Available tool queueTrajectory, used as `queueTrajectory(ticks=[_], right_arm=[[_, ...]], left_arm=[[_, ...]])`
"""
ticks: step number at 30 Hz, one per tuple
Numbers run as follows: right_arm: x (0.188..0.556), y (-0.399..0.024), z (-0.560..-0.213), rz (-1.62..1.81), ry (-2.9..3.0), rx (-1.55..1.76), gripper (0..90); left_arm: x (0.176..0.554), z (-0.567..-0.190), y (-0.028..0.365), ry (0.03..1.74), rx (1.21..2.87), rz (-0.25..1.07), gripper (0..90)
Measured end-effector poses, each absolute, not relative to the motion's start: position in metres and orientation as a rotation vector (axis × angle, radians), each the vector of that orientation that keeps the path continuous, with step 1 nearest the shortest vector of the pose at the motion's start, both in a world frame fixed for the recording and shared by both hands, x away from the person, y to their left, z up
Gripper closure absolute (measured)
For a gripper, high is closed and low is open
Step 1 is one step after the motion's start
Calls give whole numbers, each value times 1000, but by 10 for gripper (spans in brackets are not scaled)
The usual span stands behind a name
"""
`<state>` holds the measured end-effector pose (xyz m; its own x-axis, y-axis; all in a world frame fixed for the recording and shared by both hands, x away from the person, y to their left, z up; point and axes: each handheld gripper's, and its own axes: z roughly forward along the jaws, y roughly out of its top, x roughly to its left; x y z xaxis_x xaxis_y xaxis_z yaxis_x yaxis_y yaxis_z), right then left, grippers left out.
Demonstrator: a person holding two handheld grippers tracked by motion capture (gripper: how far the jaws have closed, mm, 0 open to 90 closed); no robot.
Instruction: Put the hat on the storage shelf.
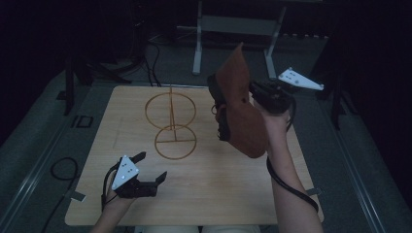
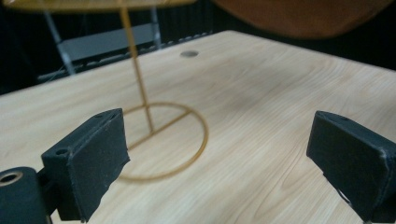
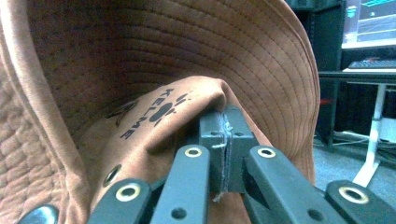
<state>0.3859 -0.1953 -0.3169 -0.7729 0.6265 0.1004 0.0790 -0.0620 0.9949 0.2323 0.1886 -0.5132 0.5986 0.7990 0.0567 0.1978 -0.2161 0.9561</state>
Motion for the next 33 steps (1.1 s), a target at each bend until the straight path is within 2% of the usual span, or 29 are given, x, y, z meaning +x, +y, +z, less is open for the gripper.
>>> queueTrajectory(ticks=[7, 14, 24, 33], right_arm=[[399, -155, -299, 1873, 1827, 699, 892], [406, -94, -286, 1847, 1896, 606, 891], [417, -23, -323, 1837, 2189, 576, 889], [424, 1, -349, 1723, 2315, 600, 882]], left_arm=[[223, -538, 201, 881, 1719, 713, 58], [222, -546, 208, 910, 1714, 711, 58], [221, -549, 214, 934, 1678, 691, 58], [220, -551, 214, 936, 1676, 685, 58]])
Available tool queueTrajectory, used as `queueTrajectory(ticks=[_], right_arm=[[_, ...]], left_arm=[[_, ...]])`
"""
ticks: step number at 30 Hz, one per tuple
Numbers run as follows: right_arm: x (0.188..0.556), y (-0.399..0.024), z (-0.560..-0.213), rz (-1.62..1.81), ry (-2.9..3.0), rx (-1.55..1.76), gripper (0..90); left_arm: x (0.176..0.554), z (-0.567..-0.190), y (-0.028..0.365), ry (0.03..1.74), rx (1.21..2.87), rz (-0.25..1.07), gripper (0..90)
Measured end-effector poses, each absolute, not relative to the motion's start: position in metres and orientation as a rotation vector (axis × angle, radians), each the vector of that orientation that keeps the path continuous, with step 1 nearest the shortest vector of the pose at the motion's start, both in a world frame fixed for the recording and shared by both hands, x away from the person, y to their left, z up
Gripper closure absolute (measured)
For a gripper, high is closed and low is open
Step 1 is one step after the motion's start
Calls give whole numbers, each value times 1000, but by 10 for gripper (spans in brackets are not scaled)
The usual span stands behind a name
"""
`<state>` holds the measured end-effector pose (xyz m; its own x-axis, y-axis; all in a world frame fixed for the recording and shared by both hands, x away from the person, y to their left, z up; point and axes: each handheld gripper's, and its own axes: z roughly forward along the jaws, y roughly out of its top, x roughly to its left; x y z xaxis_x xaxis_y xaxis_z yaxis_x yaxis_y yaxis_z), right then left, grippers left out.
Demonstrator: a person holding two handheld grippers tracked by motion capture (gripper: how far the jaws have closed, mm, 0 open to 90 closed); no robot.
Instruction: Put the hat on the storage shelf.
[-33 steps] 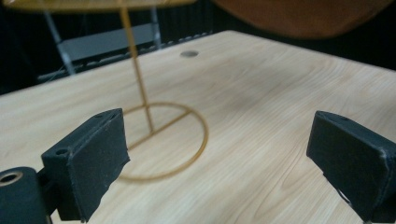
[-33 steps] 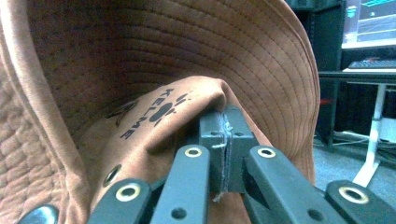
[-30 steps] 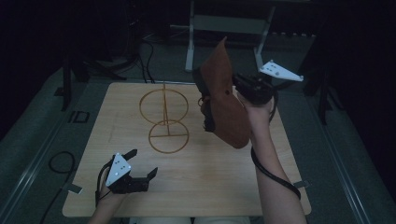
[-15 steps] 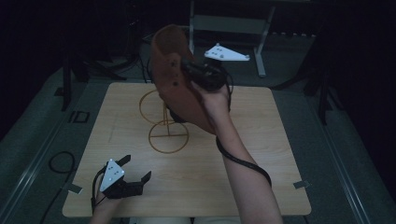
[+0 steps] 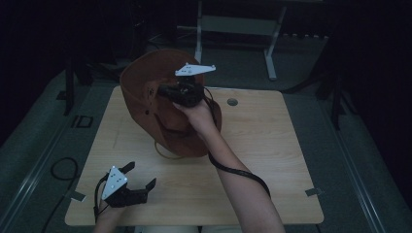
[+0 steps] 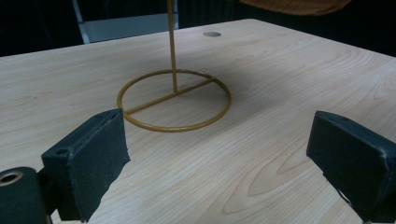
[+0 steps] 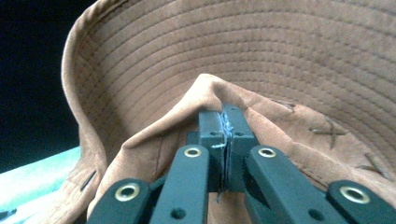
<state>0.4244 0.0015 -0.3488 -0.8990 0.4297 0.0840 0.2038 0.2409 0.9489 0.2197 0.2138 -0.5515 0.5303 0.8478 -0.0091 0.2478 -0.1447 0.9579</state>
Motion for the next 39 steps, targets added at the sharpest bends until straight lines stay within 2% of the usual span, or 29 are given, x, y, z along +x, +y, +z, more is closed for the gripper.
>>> queueTrajectory(ticks=[3, 6, 8, 23, 24, 25, 28, 39], right_arm=[[427, 4, -354, 1718, 2343, 611, 829], [429, 6, -357, 1699, 2376, 621, 698], [430, 7, -360, 1713, 2381, 620, 571], [410, -32, -351, 1751, 2354, 590, 229], [410, -32, -351, 1751, 2354, 590, 229], [409, -36, -353, 1752, 2356, 600, 174], [406, -49, -360, 1740, 2376, 581, 137], [396, -78, -378, 1615, 2397, 567, 139]], left_arm=[[219, -555, 212, 946, 1676, 666, 58], [219, -556, 211, 945, 1678, 660, 58], [218, -556, 211, 945, 1674, 660, 58], [217, -559, 211, 958, 1676, 673, 58], [217, -560, 211, 959, 1678, 674, 58], [218, -560, 210, 960, 1676, 671, 58], [218, -560, 208, 969, 1686, 689, 58], [217, -564, 205, 990, 1691, 694, 58]])
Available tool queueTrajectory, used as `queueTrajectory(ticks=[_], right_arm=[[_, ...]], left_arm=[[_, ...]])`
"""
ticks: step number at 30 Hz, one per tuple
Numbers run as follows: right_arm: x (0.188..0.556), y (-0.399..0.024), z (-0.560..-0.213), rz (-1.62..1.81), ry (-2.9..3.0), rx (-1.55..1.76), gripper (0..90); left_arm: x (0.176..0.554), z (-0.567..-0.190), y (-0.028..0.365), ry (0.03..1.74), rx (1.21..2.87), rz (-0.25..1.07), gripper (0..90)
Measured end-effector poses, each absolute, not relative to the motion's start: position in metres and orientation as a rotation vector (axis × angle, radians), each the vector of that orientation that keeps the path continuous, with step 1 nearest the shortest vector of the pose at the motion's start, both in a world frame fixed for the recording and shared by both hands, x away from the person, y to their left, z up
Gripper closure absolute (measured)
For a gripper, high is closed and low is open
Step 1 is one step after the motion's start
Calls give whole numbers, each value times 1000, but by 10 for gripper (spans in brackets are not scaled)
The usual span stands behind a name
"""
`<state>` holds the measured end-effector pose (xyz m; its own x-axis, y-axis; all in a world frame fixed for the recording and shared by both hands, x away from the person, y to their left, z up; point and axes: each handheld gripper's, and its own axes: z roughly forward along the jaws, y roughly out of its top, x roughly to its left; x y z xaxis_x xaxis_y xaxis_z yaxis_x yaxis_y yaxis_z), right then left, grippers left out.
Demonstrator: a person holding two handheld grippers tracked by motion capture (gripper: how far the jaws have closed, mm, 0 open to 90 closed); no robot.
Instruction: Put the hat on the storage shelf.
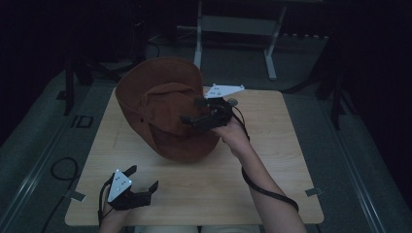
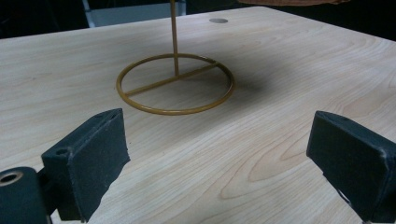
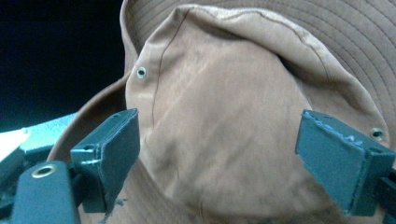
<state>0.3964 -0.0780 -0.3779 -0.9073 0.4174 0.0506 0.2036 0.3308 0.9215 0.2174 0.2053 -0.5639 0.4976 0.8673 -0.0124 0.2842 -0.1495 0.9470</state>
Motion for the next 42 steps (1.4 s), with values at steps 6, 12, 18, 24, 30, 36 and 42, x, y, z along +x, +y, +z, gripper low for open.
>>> queueTrajectory(ticks=[6, 12, 18, 24, 30, 36, 42], right_arm=[[389, -98, -384, 1622, 2363, 590, 141], [381, -117, -395, 1579, 2365, 595, 141], [370, -145, -409, 1575, 2340, 639, 141], [356, -177, -426, 1568, 2312, 680, 142], [342, -203, -442, 1543, 2292, 715, 142], [333, -225, -461, 1511, 2297, 751, 142], [329, -247, -482, 1498, 2294, 795, 142]], left_arm=[[216, -565, 204, 995, 1695, 703, 58], [216, -566, 206, 999, 1691, 713, 58], [217, -567, 205, 988, 1704, 713, 58], [216, -567, 206, 986, 1701, 718, 62], [216, -567, 207, 982, 1703, 718, 62], [217, -568, 208, 985, 1703, 716, 62], [217, -568, 208, 990, 1703, 719, 62]])
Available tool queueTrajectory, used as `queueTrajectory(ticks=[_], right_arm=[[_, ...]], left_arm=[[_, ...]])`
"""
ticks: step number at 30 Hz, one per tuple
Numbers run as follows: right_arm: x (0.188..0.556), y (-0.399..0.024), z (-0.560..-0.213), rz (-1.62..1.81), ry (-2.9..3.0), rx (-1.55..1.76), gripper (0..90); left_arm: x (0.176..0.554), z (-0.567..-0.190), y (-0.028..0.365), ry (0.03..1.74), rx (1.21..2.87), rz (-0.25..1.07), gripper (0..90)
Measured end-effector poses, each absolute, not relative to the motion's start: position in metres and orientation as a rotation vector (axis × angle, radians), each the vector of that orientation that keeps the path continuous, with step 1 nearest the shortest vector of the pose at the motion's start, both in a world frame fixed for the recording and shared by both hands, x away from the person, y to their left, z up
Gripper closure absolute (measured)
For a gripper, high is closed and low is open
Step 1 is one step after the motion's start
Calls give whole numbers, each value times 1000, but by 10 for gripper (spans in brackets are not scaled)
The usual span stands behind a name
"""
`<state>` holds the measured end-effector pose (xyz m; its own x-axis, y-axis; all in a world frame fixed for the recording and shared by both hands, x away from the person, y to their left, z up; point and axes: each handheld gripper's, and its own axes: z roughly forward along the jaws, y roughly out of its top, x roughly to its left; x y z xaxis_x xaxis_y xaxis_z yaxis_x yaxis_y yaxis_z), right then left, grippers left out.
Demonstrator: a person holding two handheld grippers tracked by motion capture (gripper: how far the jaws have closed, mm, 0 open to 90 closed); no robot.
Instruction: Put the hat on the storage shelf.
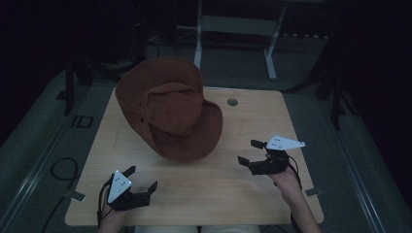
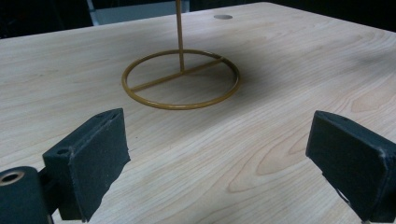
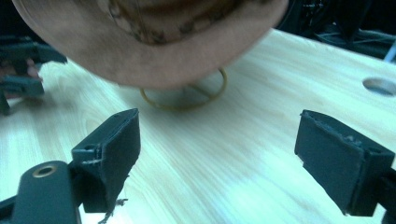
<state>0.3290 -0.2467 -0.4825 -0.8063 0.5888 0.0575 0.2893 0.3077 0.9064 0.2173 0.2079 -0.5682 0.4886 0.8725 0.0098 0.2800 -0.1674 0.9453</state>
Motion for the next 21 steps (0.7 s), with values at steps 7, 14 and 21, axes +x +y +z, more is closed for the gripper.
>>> queueTrajectory(ticks=[7, 14, 21], right_arm=[[325, -272, -514, 1447, 2279, 884, 142], [325, -293, -538, 1374, 2277, 991, 142], [325, -314, -548, 1336, 2219, 1063, 142]], left_arm=[[218, -569, 210, 999, 1699, 710, 62], [219, -570, 210, 1004, 1700, 705, 62], [219, -571, 211, 1012, 1698, 699, 62]])
